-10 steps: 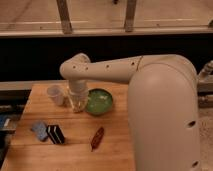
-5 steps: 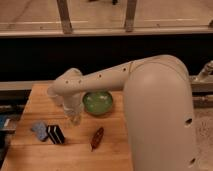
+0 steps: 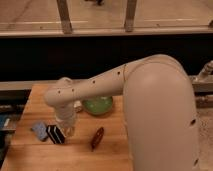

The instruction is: Knock the eraser over

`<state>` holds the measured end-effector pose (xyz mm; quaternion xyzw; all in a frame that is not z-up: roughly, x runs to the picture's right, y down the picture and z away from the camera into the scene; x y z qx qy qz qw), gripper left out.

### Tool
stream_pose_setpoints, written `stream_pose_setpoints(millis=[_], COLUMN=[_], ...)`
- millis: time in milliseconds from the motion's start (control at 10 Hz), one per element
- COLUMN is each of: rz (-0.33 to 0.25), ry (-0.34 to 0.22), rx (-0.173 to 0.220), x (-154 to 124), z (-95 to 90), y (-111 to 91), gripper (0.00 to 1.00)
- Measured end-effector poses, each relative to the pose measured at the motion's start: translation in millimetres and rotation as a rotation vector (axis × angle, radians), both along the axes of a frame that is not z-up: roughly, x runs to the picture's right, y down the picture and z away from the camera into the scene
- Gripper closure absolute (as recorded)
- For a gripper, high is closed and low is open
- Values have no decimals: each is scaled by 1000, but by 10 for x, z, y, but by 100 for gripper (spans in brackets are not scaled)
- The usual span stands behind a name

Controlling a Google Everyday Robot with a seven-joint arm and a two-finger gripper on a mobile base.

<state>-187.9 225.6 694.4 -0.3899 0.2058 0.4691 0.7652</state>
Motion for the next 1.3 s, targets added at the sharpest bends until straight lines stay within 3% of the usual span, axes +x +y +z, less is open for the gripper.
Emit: stream_pose_setpoints(millis=[400, 600, 800, 1300], rz=[-45, -66, -71, 11], ry=[-63, -103, -106, -31], rx=[-6, 22, 57, 191], x=[-231, -419, -497, -156], z=[-120, -172, -137, 444], y=[70, -85, -250, -1036], gripper=[100, 100, 100, 100])
